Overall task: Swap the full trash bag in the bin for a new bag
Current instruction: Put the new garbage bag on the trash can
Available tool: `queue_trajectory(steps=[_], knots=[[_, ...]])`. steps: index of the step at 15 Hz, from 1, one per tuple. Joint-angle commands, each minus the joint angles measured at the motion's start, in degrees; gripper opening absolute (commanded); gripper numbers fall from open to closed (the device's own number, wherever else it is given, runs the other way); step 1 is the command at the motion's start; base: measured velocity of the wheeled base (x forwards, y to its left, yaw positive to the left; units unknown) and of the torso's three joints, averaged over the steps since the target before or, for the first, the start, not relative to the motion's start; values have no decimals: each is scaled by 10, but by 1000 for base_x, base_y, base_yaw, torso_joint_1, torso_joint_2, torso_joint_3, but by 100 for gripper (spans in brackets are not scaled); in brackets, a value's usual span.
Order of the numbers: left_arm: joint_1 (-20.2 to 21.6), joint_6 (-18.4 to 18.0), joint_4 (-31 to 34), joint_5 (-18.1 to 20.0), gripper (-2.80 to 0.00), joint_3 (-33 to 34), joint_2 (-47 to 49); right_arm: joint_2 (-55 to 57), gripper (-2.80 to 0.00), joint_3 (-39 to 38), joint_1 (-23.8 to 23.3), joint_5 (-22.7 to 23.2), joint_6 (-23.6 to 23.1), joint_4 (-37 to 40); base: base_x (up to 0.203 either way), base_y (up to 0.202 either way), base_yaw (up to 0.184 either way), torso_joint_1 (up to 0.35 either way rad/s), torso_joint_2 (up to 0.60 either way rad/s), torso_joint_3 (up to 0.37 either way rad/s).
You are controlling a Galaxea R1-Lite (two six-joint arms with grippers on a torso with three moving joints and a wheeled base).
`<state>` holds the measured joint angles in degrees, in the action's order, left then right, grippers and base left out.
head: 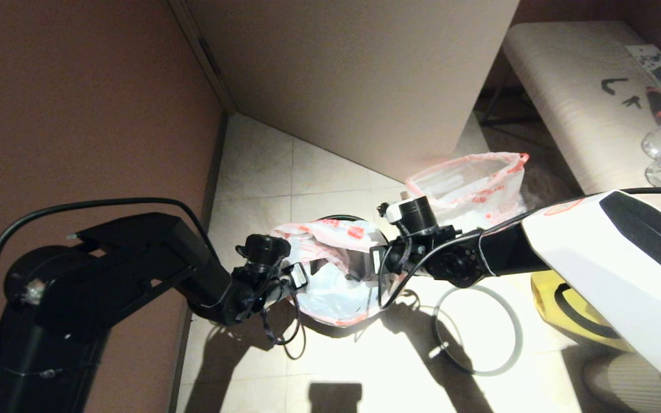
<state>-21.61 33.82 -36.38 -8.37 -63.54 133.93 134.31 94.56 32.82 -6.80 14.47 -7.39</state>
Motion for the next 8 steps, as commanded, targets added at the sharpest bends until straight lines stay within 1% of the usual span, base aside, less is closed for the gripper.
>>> queue_trajectory(steps=[1, 4, 8], knots=[[0, 2, -4, -1, -280, 1, 0, 16, -280, 23, -15, -2, -3, 0, 0, 0, 0, 0, 0, 0], [-5, 0, -16, -1, -280, 9, -1, 23, -280, 53, -25, -7, -3, 4, 0, 0, 0, 0, 0, 0], [-10, -6, -29, 7, -280, 21, -3, 58, -280, 115, -36, -8, -7, 28, 0, 0, 0, 0, 0, 0]])
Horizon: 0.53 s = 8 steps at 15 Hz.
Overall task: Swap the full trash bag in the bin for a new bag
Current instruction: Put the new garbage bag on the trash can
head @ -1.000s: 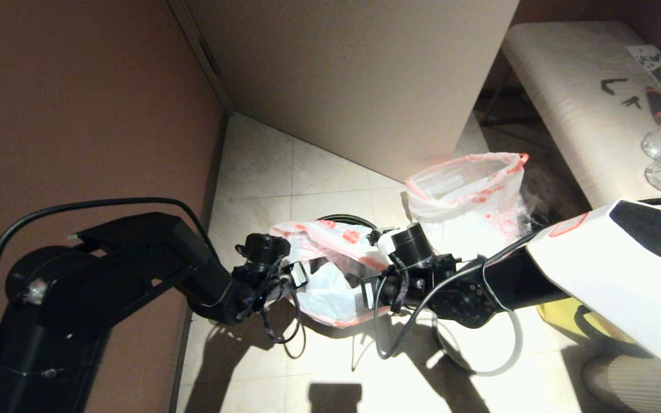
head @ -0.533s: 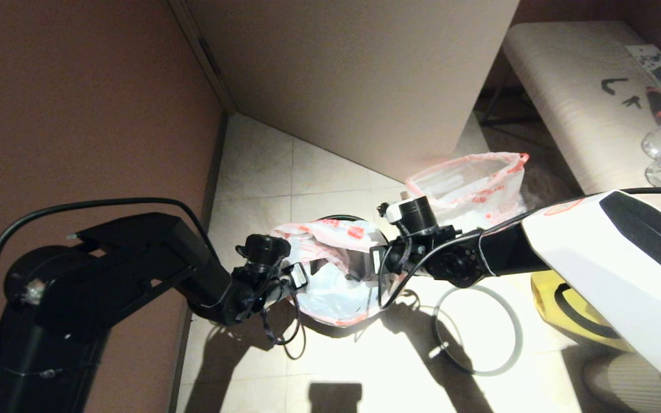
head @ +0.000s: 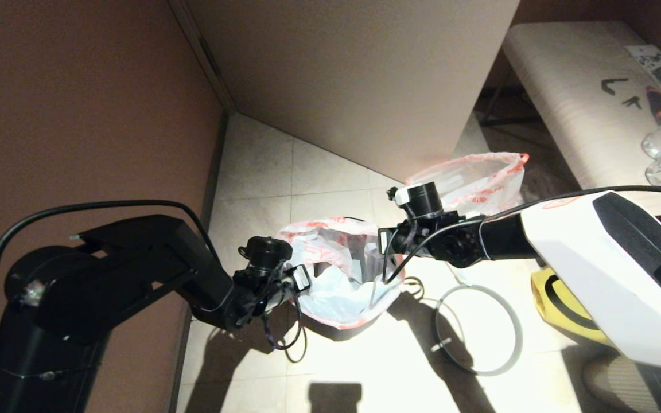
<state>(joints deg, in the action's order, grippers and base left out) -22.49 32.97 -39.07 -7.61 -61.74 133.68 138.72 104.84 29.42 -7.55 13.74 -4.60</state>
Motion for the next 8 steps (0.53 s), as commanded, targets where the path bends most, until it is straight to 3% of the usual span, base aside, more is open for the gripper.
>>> queue_trajectory(steps=[1, 8], knots=[[-3, -7, -17, 0, -280, 11, -1, 20, -280, 16, -4, 0, 1, -1, 0, 0, 0, 0, 0, 0], [-13, -23, -42, 4, -280, 25, 3, 30, -280, 18, -28, 3, 3, -12, 0, 0, 0, 0, 0, 0]])
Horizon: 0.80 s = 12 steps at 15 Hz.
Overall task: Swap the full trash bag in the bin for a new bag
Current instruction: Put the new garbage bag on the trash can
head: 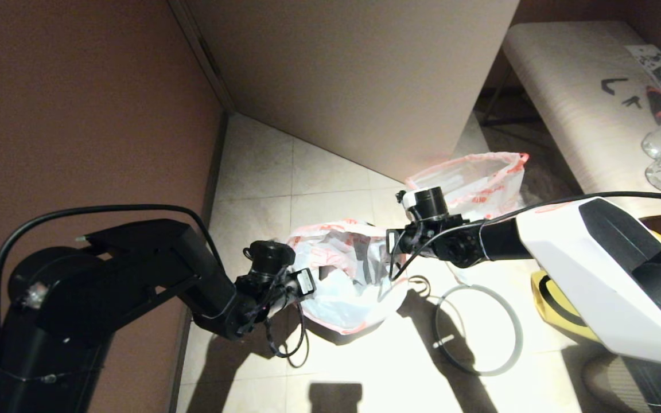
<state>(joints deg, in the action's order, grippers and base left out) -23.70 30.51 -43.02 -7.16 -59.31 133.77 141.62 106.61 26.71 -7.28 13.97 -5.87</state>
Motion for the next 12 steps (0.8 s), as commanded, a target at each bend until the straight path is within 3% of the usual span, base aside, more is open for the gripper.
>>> queue_trajectory(steps=[1, 10, 12], knots=[[-1, -1, -1, -1, -280, 0, 4, -1, -280, 0, -2, 0, 1, -5, 0, 0, 0, 0, 0, 0], [-7, -10, -3, 15, -280, 11, 1, 26, -280, 21, -14, -4, -2, -26, 0, 0, 0, 0, 0, 0], [-8, -26, -3, 15, -280, 13, 4, 31, -280, 19, -14, -9, -1, -28, 0, 0, 0, 0, 0, 0]])
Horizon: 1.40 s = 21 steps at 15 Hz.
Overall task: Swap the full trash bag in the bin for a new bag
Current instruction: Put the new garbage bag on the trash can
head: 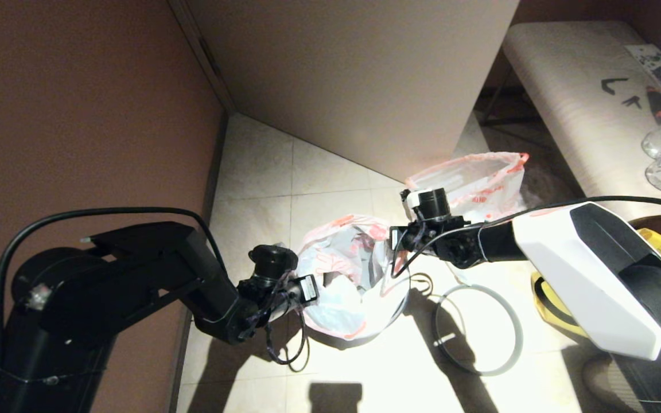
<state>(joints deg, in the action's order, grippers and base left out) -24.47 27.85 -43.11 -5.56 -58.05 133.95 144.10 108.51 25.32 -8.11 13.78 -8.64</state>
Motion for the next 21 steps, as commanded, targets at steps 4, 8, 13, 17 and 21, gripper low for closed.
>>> queue_trajectory(steps=[4, 8, 13, 17, 21], knots=[[0, -4, -2, -2, -280, -2, 8, -7, -280, -11, -12, -26, 2, -5, 0, 0, 0, 0, 0, 0], [0, -4, -3, -3, -280, -6, 13, -63, -280, -132, -21, -28, 3, -37, 0, 0, 0, 0, 0, 0], [4, -3, -3, -9, -280, -11, 14, -62, -280, -197, -3, -28, 4, -51, 0, 0, 0, 0, 0, 0], [3, -2, -16, -7, -280, -4, 10, -7, -280, -161, -4, -24, 4, -51, 0, 0, 0, 0, 0, 0], [6, -2, -41, 2, -280, 7, 5, 9, -280, -162, -2, -22, 5, -52, 0, 0, 0, 0, 0, 0]])
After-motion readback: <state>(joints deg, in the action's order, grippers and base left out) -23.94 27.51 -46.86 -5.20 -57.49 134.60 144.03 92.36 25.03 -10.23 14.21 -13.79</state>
